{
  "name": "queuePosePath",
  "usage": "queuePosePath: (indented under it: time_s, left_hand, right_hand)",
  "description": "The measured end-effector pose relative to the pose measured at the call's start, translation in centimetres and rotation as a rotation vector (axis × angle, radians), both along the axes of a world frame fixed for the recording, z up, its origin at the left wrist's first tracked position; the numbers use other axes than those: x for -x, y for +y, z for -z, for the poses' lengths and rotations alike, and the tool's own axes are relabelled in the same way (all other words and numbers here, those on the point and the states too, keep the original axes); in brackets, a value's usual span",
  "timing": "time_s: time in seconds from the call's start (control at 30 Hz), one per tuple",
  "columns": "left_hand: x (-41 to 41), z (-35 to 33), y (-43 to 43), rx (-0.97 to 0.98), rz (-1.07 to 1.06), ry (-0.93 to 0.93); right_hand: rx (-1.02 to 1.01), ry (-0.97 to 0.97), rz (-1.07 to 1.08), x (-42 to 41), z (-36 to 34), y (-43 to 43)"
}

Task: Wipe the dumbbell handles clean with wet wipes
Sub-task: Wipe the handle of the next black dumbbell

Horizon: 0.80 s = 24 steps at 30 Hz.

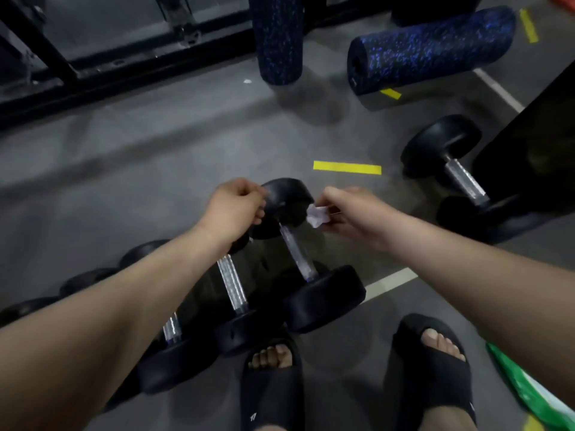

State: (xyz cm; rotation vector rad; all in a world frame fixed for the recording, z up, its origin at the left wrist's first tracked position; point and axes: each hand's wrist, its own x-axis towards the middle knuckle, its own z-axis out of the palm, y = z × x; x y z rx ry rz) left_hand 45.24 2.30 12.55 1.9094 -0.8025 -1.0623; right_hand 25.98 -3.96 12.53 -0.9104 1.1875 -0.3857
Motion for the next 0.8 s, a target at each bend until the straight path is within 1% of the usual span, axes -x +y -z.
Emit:
queuePosePath:
  time_s: [0.1, 0.2, 0.33, 0.47, 0.6, 0.73, 0.8]
  left_hand:
    - [-1.1, 2.8, 0.4, 0.025, -0.009, -0.235]
    - [-1.4, 5.4, 1.5, 0.047, 0.016, -0.341]
    - [-2.1, 7.0, 2.5, 0.146, 0.141, -0.547]
    - [-3.0, 7.8, 2.9, 0.156, 0.315, -0.644]
    - [-3.1, 7.9, 2.9, 0.127, 0.356, -0.69]
    - [-3.7, 8.1, 2.9, 0.115, 0.409, -0.743]
    - [-3.9, 8.5, 2.9, 0.11, 0.409, -0.792]
  right_hand:
    - [0.054, 0.117, -0.017, 1.2, 2.5, 0.1]
    - [0.099, 0.141, -0.045, 1.1, 4.4, 0.7]
    - [0.185, 0.206, -0.12, -0.4, 6.9, 1.4]
    - [0.347, 0.314, -0.14, -1.9, 8.6, 1.4]
    - [0.542, 0.339, -0.139, -3.1, 9.7, 0.6]
    - [0.636, 0.457, -0.273, -3.2, 10.8, 1.5]
    - [0.67, 0.477, -0.325, -2.9, 10.6, 2.0]
